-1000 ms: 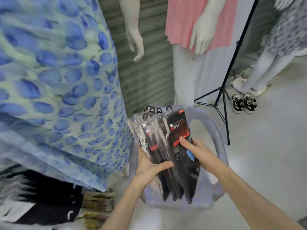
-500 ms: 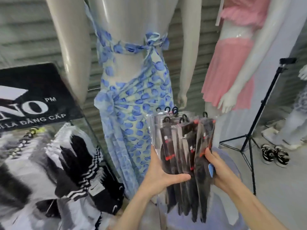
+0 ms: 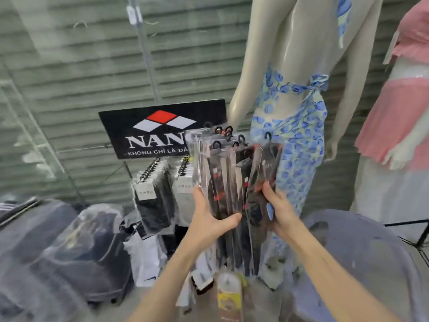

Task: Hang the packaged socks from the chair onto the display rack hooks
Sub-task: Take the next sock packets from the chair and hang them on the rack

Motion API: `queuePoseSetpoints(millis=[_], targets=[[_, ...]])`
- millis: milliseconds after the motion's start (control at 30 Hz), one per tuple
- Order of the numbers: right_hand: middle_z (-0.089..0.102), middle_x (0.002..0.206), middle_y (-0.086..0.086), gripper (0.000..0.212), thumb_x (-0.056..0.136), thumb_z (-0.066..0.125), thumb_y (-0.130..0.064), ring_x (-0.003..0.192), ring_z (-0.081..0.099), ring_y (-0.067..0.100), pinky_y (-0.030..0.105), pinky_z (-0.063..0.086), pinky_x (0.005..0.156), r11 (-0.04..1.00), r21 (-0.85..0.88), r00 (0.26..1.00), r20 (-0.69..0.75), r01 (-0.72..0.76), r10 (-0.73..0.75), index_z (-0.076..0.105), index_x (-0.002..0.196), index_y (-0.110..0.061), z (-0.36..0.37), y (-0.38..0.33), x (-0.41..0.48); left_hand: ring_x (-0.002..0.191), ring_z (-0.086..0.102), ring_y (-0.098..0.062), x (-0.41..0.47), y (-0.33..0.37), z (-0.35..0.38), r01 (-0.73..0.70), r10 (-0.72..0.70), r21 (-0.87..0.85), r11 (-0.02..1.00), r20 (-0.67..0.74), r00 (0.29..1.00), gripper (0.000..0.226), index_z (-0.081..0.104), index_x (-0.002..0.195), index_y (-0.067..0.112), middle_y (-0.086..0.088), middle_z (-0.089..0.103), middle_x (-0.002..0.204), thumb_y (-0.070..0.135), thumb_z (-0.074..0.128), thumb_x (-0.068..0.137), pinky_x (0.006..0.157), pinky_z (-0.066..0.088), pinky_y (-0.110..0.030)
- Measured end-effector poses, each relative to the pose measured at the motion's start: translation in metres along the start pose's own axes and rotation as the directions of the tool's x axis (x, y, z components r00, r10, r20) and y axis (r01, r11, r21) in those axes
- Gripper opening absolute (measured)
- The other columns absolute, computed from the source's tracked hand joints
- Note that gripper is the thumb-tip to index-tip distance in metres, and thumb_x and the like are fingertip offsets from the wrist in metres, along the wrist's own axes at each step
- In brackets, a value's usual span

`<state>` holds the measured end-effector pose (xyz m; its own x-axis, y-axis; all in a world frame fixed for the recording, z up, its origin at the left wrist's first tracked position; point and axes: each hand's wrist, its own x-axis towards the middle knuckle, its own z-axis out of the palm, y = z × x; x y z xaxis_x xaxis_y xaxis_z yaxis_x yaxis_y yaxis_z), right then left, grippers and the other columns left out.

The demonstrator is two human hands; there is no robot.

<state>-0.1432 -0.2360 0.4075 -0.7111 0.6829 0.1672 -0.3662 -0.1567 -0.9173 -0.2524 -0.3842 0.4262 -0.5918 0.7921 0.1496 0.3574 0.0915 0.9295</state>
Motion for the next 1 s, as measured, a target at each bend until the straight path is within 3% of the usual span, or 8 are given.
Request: queuePoseSetpoints(millis=[67,167,233,333,467,567,667,1000], targets=[[0.046,0.051,0.016,0.078,0.051,0.071,-0.066,0.057,0.045,0.03,0.04,0.045,0.092,0.998,-0.068,0.997,0.071,0.01,-0.005,0.055,0.069,0.008,0.056,0.0,0.0,0.135,0.01,0.006,-0.017,0.003,-0.045,-0.034,0.032,-0.03,0.999,-0.075,0.997,0.132,-0.02,0.147,0.031,0.012,-0.001,0.161,0.051,0.08,0.063,0.107,0.019,-0.017],[0.033,0.028,-0.005,0.069,0.057,0.062,-0.075,0.031,0.032,0.011,0.014,0.036,0.052,0.983,-0.172,0.981,0.192,0.06,-0.026,0.035,0.034,-0.017,0.124,0.005,0.002,0.142,0.029,-0.013,-0.037,0.0,-0.099,-0.032,0.024,-0.05,0.998,-0.157,0.987,0.151,-0.009,0.149,0.029,0.003,0.019,0.159,0.072,0.081,0.035,0.114,0.032,-0.036],[0.031,0.026,-0.006,0.069,0.064,0.058,-0.074,0.027,0.028,0.006,0.011,0.028,0.041,0.974,-0.203,0.965,0.258,0.1,-0.045,0.032,0.034,-0.017,0.164,0.014,0.002,0.137,0.036,-0.012,-0.046,-0.009,-0.132,-0.057,0.039,-0.07,0.996,-0.231,0.972,0.153,-0.003,0.149,0.024,0.0,0.027,0.155,0.073,0.08,0.031,0.107,0.04,-0.029],[0.044,0.032,0.003,0.066,0.07,0.057,-0.068,0.032,0.042,0.014,0.016,0.036,0.055,0.977,-0.195,0.931,0.366,0.081,-0.004,0.05,0.045,-0.007,0.217,0.032,0.007,0.119,0.055,-0.008,-0.058,-0.029,-0.181,-0.139,0.085,-0.127,0.982,-0.361,0.929,0.124,0.026,0.141,0.015,-0.001,0.051,0.136,0.057,0.086,0.041,0.089,0.049,-0.017],[0.045,0.099,0.055,0.088,0.064,0.068,-0.064,0.091,0.047,0.065,0.048,0.044,0.088,0.994,-0.104,0.896,0.438,-0.038,0.08,0.052,0.097,0.016,0.272,0.053,0.013,0.106,0.066,-0.01,-0.069,-0.058,-0.232,-0.153,0.023,-0.22,0.963,-0.502,0.865,0.091,0.045,0.128,0.023,0.002,0.066,0.12,0.044,0.087,0.05,0.082,0.053,-0.024],[0.048,0.113,0.046,0.058,0.064,0.072,-0.056,0.105,0.047,0.059,0.063,0.039,0.096,0.992,-0.06,0.893,0.431,-0.111,0.126,0.064,0.104,-0.015,0.3,0.076,0.033,0.099,0.067,-0.004,-0.068,-0.072,-0.261,-0.146,0.005,-0.205,0.968,-0.565,0.825,0.087,0.049,0.125,0.029,0.008,0.07,0.112,0.045,0.087,0.049,0.074,0.053,-0.013],[0.071,0.105,0.015,0.034,0.068,0.071,-0.044,0.098,0.067,0.027,0.032,0.057,0.077,0.982,0.019,0.86,0.486,-0.186,0.153,0.073,0.096,-0.025,0.315,0.096,0.057,0.098,0.069,-0.01,-0.057,-0.085,-0.282,-0.133,-0.032,-0.226,0.965,-0.607,0.794,0.076,0.05,0.124,0.026,0.003,0.071,0.111,0.034,0.082,0.055,0.074,0.053,-0.016],[0.074,0.088,0.009,0.059,0.05,0.08,-0.038,0.077,0.07,0.024,0.032,0.056,0.07,0.867,0.179,0.818,0.463,-0.465,0.342,0.071,0.101,-0.01,0.364,0.154,0.135,0.07,0.071,-0.02,-0.008,-0.136,-0.356,-0.105,-0.281,-0.529,0.842,-0.597,0.751,0.064,0.057,0.121,0.002,-0.015,0.07,0.092,0.021,0.072,0.062,0.058,0.056,-0.026]])
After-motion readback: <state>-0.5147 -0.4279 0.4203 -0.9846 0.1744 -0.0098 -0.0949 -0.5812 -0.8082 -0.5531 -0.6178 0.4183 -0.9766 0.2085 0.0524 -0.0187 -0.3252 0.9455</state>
